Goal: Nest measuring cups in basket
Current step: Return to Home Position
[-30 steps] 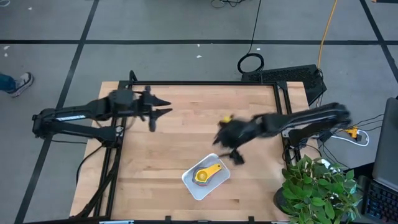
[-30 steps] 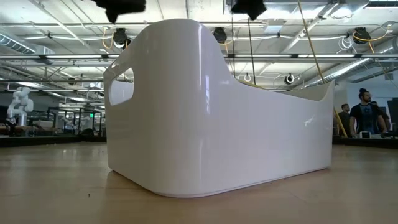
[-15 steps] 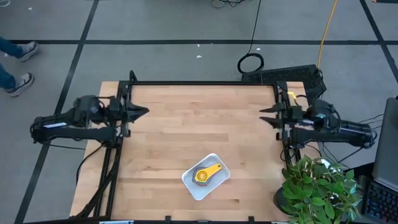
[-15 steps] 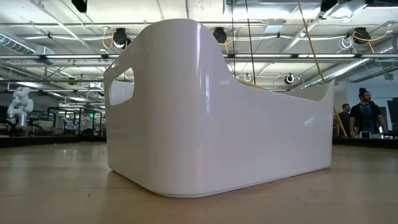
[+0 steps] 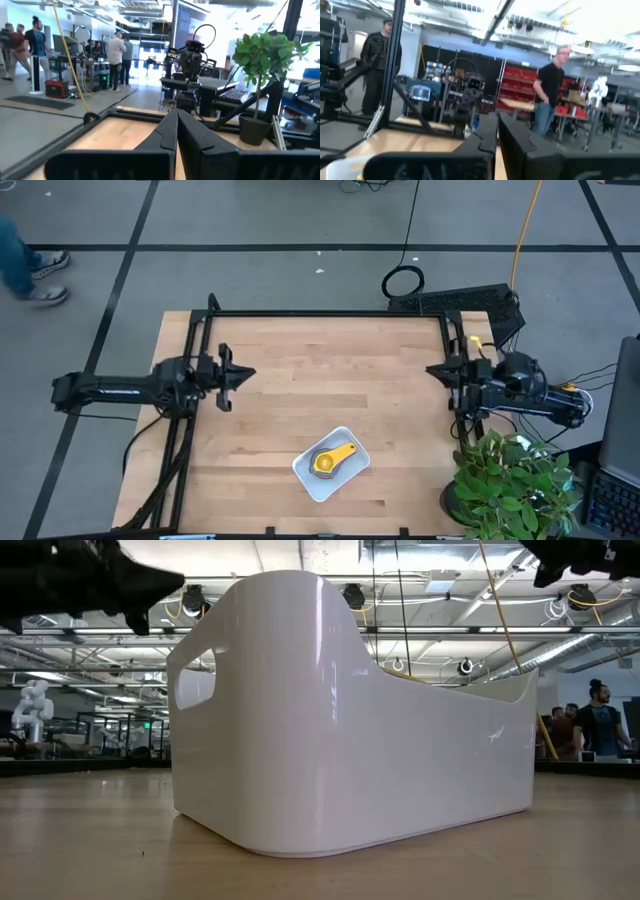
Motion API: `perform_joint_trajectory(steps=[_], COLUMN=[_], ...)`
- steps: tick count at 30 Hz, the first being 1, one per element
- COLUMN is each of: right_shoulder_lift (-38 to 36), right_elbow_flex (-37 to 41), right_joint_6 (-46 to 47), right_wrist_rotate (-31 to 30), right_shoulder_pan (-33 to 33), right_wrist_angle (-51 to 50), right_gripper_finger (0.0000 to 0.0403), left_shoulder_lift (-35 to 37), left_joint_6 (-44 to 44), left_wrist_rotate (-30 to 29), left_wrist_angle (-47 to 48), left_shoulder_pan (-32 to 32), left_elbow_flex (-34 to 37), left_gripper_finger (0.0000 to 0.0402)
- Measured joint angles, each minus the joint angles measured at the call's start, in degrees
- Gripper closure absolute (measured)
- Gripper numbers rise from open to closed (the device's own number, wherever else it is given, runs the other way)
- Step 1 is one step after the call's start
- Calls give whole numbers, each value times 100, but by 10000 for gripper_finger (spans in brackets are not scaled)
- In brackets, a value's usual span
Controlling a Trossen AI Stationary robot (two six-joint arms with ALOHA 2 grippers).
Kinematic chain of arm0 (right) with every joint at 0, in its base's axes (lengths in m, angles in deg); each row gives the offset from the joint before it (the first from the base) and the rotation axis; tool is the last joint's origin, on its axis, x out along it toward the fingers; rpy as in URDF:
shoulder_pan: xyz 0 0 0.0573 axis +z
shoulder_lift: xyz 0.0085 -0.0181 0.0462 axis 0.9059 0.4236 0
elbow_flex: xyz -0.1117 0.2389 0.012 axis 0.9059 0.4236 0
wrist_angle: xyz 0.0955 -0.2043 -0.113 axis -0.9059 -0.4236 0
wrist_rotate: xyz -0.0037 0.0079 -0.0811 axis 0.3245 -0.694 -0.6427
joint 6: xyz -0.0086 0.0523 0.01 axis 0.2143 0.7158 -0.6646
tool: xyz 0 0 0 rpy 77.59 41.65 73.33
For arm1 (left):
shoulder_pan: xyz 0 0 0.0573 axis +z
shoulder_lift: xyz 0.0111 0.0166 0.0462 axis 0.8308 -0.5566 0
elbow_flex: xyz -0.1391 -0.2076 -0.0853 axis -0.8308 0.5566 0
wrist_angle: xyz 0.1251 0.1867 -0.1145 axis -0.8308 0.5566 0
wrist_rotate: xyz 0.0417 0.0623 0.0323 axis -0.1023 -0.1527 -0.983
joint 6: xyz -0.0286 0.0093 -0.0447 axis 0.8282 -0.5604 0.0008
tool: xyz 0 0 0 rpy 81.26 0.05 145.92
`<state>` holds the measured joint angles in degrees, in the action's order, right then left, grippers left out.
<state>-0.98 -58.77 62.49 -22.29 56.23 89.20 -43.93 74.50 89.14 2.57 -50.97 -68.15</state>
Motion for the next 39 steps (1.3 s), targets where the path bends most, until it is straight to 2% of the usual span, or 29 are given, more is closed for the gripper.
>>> perform_joint_trajectory(steps=[5,10,18,22,39], right_shoulder_lift=[-150,-139,-141,-118,-119], right_elbow_flex=[383,1018,1972,1985,2004], right_joint_6=[121,253,280,406,405], right_wrist_rotate=[132,159,149,144,155], right_shoulder_pan=[1,2,0,2,1], right_wrist_angle=[18,380,1662,1409,1476], right_gripper_finger=[401,402,403,403,403], left_shoulder_lift=[2,-5,-3,-5,-5], left_joint_6=[372,252,-286,-545,-514], left_wrist_rotate=[-1,2,7,12,11], left_wrist_angle=[-814,-539,-502,-508,-514], left_shoulder_pan=[51,55,55,55,55], left_elbow_flex=[793,796,795,795,795], left_gripper_finger=[387,396,366,366,366])
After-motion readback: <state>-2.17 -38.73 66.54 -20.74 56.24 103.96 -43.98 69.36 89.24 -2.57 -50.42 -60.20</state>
